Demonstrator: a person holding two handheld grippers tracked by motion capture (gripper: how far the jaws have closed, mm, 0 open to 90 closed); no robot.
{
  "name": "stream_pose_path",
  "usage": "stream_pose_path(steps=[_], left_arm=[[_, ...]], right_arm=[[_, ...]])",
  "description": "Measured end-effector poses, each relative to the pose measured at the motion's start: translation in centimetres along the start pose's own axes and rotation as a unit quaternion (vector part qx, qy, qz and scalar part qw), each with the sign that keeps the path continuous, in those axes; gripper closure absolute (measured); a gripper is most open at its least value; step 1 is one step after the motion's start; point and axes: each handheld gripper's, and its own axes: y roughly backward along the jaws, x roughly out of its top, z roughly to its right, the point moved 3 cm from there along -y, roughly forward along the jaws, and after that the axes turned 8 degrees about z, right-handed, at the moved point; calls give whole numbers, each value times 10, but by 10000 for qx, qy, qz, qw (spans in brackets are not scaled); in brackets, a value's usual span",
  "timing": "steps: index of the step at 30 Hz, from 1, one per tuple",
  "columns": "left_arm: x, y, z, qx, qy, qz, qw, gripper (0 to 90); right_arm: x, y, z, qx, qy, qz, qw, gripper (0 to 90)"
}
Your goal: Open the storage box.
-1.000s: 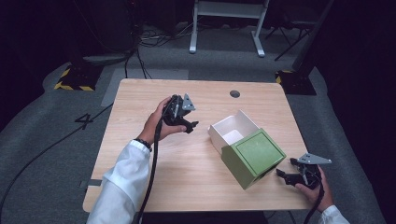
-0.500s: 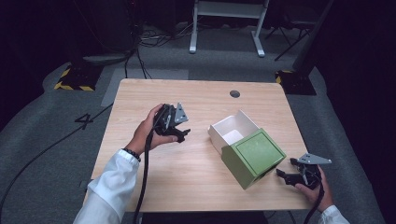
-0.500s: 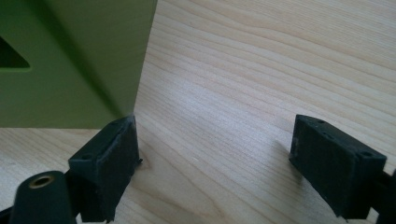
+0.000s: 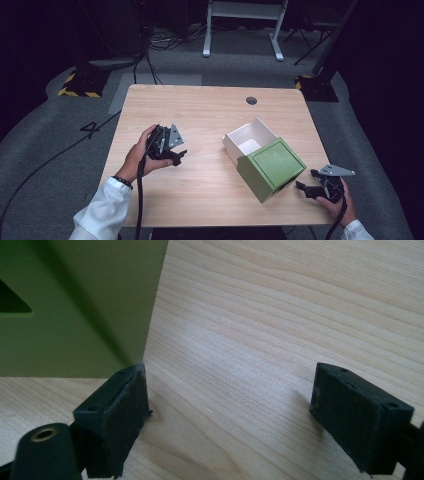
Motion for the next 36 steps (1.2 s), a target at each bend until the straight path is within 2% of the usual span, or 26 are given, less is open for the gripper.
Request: stream_pose_path(steps=[7,13,18,21,24,27,29,32,34,36], left_arm=[[-27,8,6,58,247,-61,9997,178],[-49,15,16,75,340,-125,9993,173],[-68,18,22,139,533,-140,9984,173],[-79,19,26,89,793,-69,9968,173],[-93,18,31,90,890,-154,9959,173],[-105,17,34,92,1093,-198,9938,173],[-112,18,36,143,1329,-163,9909,173],[-121,21,40,43,1588,-165,9872,177],[-125,23,41,7,1599,-174,9870,174],[-130,24,41,-7,1751,-195,9844,172]], right_arm=[[0,0,0,-1,-1,1,10000,156],[0,0,0,-3,-3,-3,10000,156],[0,0,0,-1,-5,-3,10000,156],[0,0,0,-2,-3,-4,10000,156],[0,0,0,-1,-4,-3,10000,156],[0,0,0,-1,-4,-3,10000,156],[0,0,0,-1,-1,-4,10000,156],[0,0,0,15,8,-1,10000,156],[0,0,0,11,10,1,10000,156],[0,1,0,10,11,1,10000,156]])
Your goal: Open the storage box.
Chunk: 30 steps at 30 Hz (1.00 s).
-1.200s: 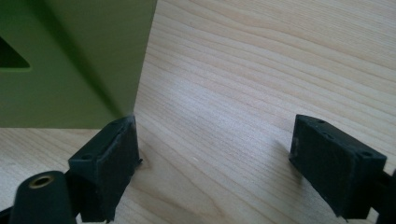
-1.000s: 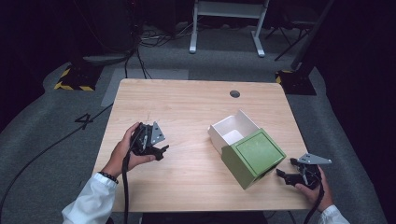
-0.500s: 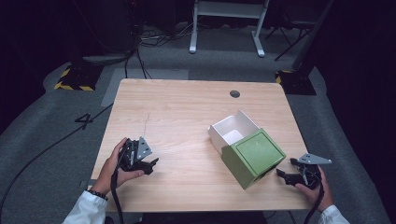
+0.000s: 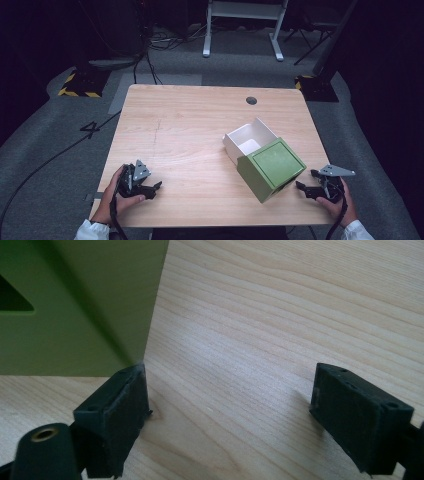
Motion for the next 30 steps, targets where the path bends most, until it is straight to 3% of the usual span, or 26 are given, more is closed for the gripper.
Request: stream_pose_path(steps=[2,4,6,30], left_arm=[[-3,1,-3,-35,132,24,9999,174],[-6,0,-5,-123,428,83,9990,173],[-9,-1,-7,-200,582,158,9980,170],[-8,-3,-8,-228,557,146,9981,144]], right_arm=[[0,0,0,2,-4,-2,10000,156],[0,0,0,2,-4,-2,10000,156],[0,0,0,5,-2,0,10000,156],[0,0,0,11,2,-2,10000,156]])
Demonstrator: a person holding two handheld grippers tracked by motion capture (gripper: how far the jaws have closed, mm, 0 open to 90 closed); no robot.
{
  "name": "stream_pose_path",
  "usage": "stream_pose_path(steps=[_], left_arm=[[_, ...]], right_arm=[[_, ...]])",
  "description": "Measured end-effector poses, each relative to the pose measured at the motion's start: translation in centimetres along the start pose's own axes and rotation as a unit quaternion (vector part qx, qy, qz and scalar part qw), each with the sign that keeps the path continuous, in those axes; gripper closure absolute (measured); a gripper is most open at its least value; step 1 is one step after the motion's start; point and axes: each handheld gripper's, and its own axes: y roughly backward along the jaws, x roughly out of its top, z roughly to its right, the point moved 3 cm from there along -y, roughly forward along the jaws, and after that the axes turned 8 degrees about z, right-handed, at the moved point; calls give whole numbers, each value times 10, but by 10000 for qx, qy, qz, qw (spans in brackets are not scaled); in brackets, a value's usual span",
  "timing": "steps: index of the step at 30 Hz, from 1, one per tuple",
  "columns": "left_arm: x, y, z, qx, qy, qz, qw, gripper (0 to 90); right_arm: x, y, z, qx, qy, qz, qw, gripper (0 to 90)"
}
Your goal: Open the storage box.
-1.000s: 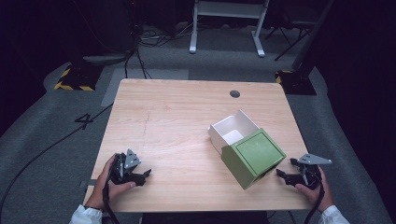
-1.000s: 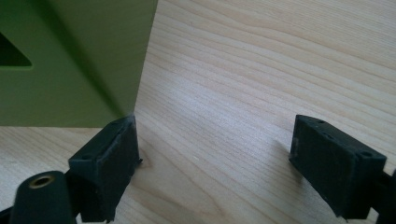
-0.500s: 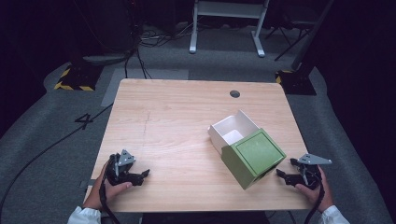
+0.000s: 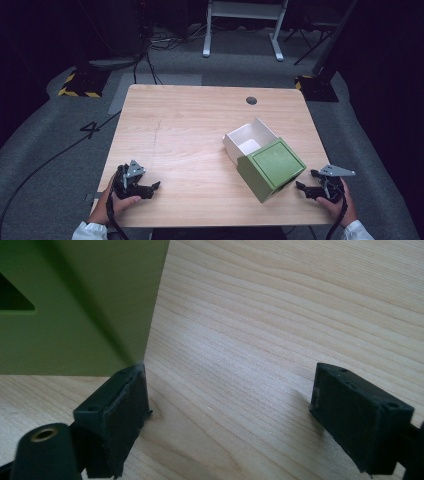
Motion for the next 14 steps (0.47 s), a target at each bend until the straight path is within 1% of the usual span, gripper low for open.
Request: stream_pose_path(steps=[14], left_arm=[[1,-1,-2,21,6,-10,10000,144]], right_arm=[[0,-1,0,29,20,0,10000,156]])
